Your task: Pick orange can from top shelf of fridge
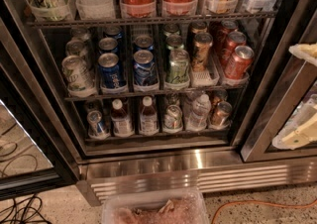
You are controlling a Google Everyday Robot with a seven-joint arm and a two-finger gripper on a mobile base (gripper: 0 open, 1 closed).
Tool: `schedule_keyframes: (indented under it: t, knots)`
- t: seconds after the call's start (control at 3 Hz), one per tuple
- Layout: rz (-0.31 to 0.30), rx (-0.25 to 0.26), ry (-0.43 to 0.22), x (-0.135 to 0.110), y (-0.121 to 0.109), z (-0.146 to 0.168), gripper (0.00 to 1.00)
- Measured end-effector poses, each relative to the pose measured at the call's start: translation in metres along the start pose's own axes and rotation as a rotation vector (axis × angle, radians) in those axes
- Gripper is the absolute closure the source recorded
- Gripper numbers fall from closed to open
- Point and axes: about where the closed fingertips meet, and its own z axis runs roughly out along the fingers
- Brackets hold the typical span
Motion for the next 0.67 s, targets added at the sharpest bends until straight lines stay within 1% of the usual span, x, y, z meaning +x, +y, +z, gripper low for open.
schedule_keyframes:
  t: [0.33, 0.67]
  knots:
    - [-0.023, 0.072, -0.067, -0.0130, -0.0138, -0.0047, 0.00]
    - [-0.023, 0.072, -0.067, -0.0132, -0.0138, -0.0047, 0.00]
